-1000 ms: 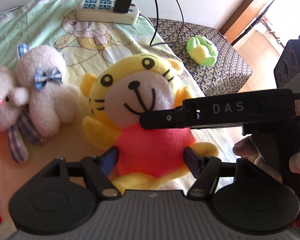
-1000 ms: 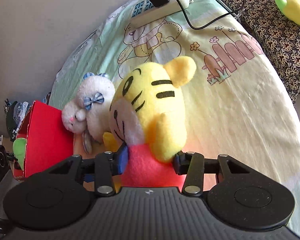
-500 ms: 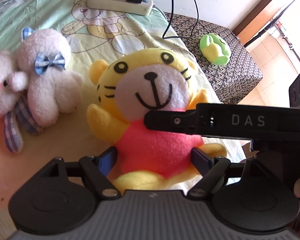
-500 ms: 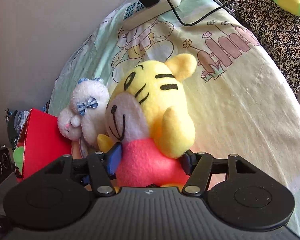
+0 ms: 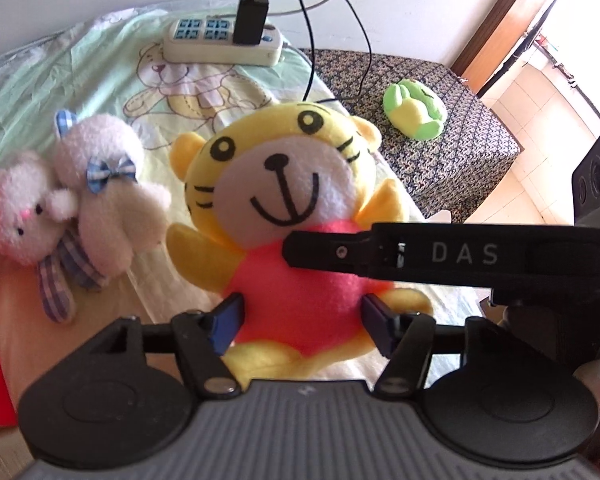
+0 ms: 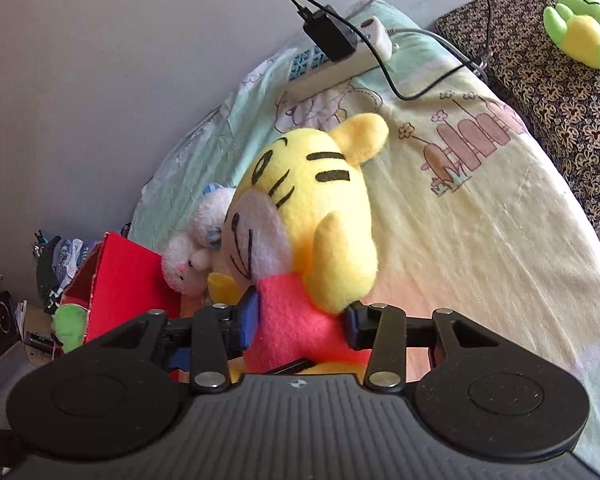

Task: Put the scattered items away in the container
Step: 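Lift the yellow tiger plush and carry it toward the red box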

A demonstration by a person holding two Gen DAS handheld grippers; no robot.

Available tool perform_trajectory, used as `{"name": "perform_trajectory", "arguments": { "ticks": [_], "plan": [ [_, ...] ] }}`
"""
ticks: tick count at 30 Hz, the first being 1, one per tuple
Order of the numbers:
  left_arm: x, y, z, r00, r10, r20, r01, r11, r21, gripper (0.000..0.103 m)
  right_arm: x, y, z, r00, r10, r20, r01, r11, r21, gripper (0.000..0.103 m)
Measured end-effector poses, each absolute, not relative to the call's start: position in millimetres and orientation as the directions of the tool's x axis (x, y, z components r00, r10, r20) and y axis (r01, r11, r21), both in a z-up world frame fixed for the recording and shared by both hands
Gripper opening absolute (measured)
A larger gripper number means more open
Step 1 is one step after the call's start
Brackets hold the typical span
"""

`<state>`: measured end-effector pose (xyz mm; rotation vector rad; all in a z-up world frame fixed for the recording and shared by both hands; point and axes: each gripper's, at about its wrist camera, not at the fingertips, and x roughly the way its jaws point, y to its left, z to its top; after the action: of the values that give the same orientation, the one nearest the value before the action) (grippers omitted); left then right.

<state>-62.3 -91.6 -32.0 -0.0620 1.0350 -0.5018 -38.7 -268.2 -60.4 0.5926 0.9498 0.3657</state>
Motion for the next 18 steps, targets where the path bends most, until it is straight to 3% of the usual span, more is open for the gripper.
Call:
{"name": "perform_trajectory", "arguments": {
  "ticks": [8,18],
  "plan": [
    [-84.8,-38.2,34.6,0.568,-0.447,-0.691,0.391,0.885,-0.252,0.062,-57.0,-212.7,3.0,0.642,0.557,-0.526,-0.178,0.776,0.605,0.044],
    [-106.6,95.3,78.9,0.698,-0.383,-0.605,0.293,0.924,-0.246,0.062,-57.4,-87.7,41.8,0.619,0.646,-0.446,-0.35,0.736,0.58,0.044]
  ]
}}
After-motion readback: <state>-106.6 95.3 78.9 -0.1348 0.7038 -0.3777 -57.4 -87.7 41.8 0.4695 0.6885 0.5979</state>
